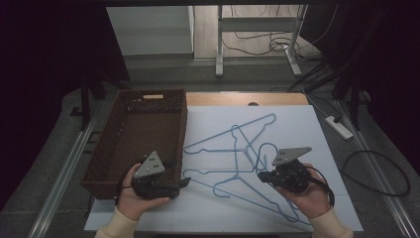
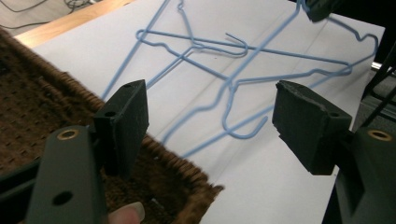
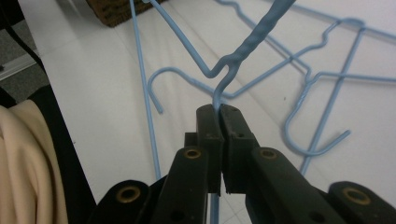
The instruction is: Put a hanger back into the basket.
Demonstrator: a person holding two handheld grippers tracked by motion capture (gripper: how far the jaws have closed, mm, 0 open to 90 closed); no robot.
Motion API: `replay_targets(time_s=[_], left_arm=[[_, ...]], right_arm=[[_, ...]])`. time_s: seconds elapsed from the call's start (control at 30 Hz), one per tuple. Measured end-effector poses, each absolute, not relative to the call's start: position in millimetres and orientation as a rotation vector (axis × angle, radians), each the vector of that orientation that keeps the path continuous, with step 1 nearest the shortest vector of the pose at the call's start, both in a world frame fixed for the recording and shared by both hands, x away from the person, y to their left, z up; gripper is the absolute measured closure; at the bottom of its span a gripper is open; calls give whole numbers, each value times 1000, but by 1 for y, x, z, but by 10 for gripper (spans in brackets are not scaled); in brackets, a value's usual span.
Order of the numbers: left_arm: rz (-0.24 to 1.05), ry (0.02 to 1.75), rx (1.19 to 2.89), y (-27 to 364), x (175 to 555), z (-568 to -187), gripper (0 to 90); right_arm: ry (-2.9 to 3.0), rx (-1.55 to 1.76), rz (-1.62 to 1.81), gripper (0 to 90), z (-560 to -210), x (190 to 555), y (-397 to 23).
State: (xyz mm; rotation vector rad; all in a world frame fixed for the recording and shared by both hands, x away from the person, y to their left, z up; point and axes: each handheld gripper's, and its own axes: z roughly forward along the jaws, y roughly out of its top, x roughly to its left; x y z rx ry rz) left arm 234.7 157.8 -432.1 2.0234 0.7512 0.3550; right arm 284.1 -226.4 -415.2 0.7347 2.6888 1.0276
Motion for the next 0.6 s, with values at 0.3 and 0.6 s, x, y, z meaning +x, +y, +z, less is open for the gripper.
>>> replay_targets(time_s=[0.3, 0.6], left_arm=[[326, 695, 2041, 137, 243, -421, 281], [254, 634, 2095, 95, 270, -411, 283]], right_arm=[[2652, 674, 1072, 882, -394, 280, -240], [2657, 660, 1112, 882, -386, 280, -255]])
